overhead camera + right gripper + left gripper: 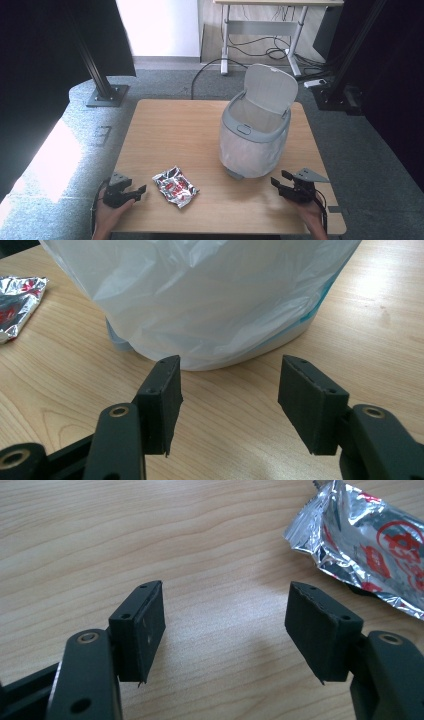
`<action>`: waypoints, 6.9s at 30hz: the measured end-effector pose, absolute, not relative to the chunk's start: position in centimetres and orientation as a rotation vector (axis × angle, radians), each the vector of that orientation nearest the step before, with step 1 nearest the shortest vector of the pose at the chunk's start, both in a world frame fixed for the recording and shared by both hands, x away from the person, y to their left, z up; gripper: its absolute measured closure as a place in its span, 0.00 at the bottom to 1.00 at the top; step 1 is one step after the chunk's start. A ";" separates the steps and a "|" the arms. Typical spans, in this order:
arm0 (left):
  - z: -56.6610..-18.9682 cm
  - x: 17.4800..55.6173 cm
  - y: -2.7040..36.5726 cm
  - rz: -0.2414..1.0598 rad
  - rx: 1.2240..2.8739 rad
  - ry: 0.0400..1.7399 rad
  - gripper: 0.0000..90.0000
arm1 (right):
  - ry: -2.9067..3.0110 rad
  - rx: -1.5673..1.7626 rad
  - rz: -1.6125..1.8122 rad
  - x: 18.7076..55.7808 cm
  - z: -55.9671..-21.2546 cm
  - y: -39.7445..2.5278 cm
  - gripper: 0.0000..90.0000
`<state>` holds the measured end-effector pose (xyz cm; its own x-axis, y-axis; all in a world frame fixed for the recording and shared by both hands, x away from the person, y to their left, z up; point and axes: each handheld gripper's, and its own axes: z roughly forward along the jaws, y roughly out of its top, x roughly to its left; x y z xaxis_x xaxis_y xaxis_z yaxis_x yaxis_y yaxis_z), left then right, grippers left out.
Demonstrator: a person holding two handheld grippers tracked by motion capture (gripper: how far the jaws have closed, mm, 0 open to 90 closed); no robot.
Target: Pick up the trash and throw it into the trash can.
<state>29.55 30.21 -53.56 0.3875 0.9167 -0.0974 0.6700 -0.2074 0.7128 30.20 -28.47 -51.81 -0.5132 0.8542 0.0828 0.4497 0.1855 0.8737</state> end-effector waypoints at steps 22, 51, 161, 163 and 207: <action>-52.3 31.3 27.7 0.351 1.908 1.278 0.44 | 2.029 1.265 1.229 30.4 -52.2 -28.9 0.46; -54.1 31.5 24.6 0.464 2.106 1.195 0.91 | 2.008 1.282 1.231 30.3 -52.1 -29.0 0.46; -31.6 35.4 20.5 0.432 1.862 0.895 0.97 | 2.125 1.426 1.098 31.8 -55.0 -29.9 0.46; -31.4 35.5 20.3 0.433 1.864 0.891 0.97 | 2.129 1.423 1.095 31.8 -55.1 -29.8 0.46; -28.2 38.8 15.5 0.412 1.909 0.815 0.96 | 2.100 1.429 1.087 31.9 -55.2 -29.9 0.45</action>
